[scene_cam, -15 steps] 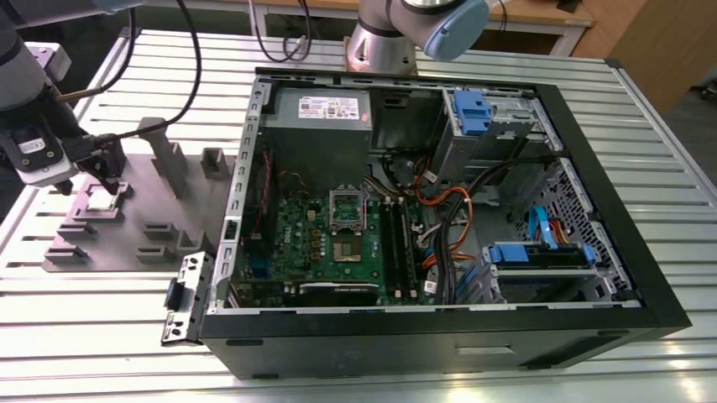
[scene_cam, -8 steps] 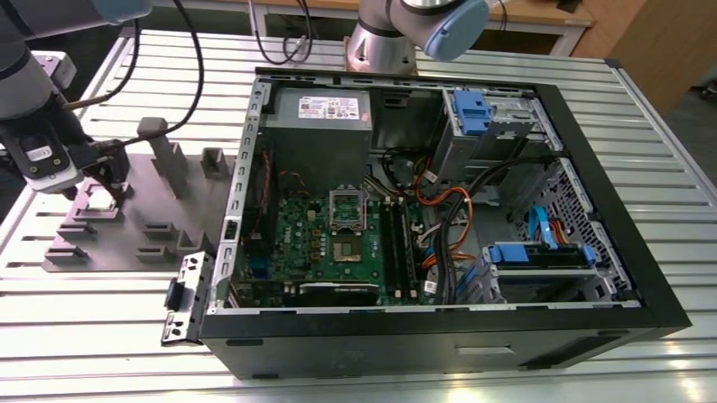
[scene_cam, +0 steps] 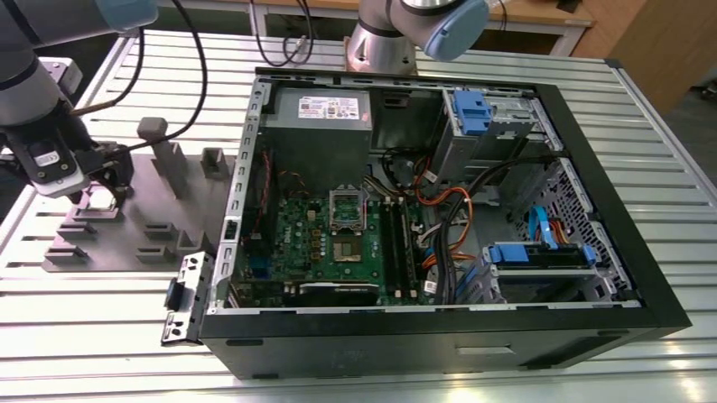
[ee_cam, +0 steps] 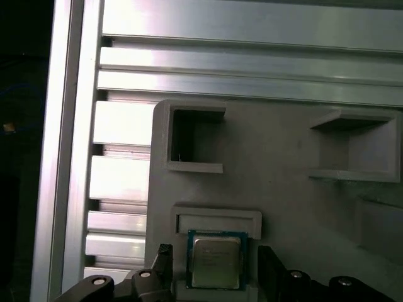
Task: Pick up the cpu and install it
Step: 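Pick up the cpu and move it towards the insertion slot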
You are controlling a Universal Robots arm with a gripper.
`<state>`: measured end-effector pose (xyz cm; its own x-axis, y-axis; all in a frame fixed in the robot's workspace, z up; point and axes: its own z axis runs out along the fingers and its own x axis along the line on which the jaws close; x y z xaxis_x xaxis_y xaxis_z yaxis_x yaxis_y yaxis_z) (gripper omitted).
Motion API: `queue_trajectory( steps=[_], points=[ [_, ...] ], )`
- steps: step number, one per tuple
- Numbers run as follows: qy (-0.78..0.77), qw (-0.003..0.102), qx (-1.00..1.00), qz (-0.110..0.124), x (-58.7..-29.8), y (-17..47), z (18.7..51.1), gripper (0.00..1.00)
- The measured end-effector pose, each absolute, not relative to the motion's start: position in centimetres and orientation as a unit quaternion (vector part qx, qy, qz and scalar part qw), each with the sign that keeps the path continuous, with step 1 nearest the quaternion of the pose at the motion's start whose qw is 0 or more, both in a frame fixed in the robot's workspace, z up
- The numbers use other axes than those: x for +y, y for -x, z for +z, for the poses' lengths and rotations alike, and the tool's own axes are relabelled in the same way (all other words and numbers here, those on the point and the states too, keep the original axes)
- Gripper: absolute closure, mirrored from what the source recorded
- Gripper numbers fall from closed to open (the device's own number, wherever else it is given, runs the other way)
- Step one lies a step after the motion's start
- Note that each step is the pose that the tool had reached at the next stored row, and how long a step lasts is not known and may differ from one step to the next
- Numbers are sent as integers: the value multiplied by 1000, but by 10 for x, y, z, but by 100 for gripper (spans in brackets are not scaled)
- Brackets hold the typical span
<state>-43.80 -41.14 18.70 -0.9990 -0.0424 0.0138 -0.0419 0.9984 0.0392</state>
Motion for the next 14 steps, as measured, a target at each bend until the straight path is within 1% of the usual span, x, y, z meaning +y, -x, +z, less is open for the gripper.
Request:
queue_trajectory(
  steps=[12, 14],
  points=[
    [-21, 7, -1000, -19, -411, 438, 182, 35],
    [-21, 7, -1000, -19, -411, 438, 182, 37]
  ],
)
